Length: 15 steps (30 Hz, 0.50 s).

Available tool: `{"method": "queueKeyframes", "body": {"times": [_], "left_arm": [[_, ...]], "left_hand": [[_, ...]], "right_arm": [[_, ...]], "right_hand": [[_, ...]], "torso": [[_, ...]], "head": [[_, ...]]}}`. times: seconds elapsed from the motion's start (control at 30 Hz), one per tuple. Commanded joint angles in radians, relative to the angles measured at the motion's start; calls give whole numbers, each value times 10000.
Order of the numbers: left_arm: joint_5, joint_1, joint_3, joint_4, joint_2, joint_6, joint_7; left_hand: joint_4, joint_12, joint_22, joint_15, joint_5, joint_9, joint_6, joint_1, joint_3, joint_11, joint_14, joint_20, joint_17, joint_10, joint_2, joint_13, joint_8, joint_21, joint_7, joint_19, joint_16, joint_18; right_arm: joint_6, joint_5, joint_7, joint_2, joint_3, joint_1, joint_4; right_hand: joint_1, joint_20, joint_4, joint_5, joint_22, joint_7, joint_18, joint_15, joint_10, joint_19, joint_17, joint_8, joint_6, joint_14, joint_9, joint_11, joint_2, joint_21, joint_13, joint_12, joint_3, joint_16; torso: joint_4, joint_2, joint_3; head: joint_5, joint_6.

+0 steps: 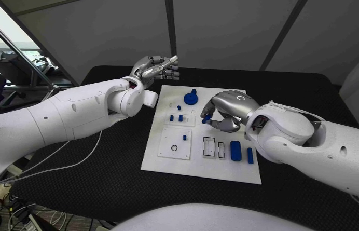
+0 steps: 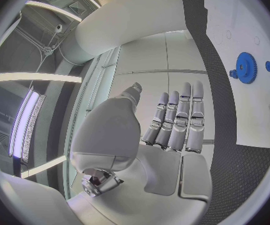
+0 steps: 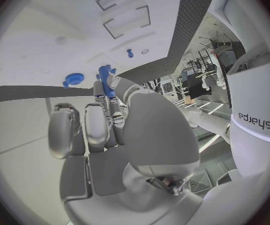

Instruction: Assemble the parts on the task board

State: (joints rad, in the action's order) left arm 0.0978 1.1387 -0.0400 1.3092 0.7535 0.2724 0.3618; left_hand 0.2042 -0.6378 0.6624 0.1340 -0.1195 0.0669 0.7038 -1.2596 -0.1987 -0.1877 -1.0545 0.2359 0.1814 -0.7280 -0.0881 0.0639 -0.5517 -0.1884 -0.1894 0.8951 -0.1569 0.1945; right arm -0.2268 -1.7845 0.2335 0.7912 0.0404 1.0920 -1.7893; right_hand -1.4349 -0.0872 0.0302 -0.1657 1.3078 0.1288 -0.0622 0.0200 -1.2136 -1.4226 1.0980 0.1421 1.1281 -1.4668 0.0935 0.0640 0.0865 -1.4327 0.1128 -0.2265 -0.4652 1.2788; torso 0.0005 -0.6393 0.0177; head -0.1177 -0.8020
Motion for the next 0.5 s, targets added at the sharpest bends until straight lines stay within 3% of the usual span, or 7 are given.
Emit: {"method": "queueKeyframes", "body": {"times": [0.03,0.17,0.23,0.43,0.47,0.5], "left_arm": [[24,14,-8,-22,-51,-135,145],[24,14,-8,-41,-109,-139,142],[24,14,-8,-49,-150,-144,145],[24,17,-11,-55,-227,-149,171],[24,17,-11,-60,-239,-149,173],[24,18,-11,-60,-241,-149,173]], "left_hand": [[2,53,-8,2,23,-8,-46,-80,-55,9,-39,28,-11,-45,22,-7,-64,39,-524,8,44,-124],[2,53,-8,2,23,-8,-46,-80,-55,9,-39,28,-11,-45,22,-7,-64,39,-524,8,44,-124],[2,53,-8,2,23,-8,-46,-80,-55,9,-39,28,-11,-45,22,-7,-64,39,-524,8,44,-124],[-5,69,-61,6,21,-8,-52,-92,-65,5,-57,31,-26,-47,31,-6,-66,72,-529,-15,76,-124],[-5,69,-61,6,21,-8,-52,-92,-65,5,-57,31,-26,-47,31,-6,-66,72,-529,-15,76,-124],[-5,69,-61,6,21,-8,-52,-92,-65,5,-57,31,-26,-47,31,-6,-66,72,-529,-15,76,-124]], "right_arm": [[-427,216,-465,-432,2,13,26],[-465,158,-724,-1013,-64,-71,228],[-561,-8,-875,-1283,-125,-148,327],[-535,-56,-1257,-1818,-423,-288,603],[-495,-28,-1331,-1914,-499,-319,672],[-490,-25,-1341,-1927,-508,-324,682]], "right_hand": [[4,-8,31,-72,913,71,149,7,-155,-95,-6,-73,-1,-317,-16,-54,0,-62,-15,73,-63,60],[32,-19,58,-105,895,93,143,-8,-129,-73,-25,-107,-36,-312,-27,-33,26,-49,-13,129,-92,55],[52,-26,66,-131,896,104,142,-17,-116,-70,-22,-126,-57,-311,-33,-23,35,-50,-12,156,-103,60],[101,-40,73,-167,908,122,145,-33,-96,-75,-15,-158,-90,-310,-43,-4,58,-60,-8,203,-110,72],[106,-42,74,-171,910,124,145,-34,-94,-75,-14,-162,-93,-310,-44,-2,60,-61,-8,209,-111,73],[106,-42,74,-172,910,124,145,-34,-93,-75,-14,-162,-94,-310,-44,-2,61,-61,-8,210,-111,73]], "torso": [[12,-11,-18],[56,-14,-18],[45,-13,-19],[21,-21,-39],[16,-14,-29],[19,-15,-29]], "head": [[-38,-9],[-108,-47],[-177,-77],[-264,-116],[-292,-139],[-300,-142]]}}
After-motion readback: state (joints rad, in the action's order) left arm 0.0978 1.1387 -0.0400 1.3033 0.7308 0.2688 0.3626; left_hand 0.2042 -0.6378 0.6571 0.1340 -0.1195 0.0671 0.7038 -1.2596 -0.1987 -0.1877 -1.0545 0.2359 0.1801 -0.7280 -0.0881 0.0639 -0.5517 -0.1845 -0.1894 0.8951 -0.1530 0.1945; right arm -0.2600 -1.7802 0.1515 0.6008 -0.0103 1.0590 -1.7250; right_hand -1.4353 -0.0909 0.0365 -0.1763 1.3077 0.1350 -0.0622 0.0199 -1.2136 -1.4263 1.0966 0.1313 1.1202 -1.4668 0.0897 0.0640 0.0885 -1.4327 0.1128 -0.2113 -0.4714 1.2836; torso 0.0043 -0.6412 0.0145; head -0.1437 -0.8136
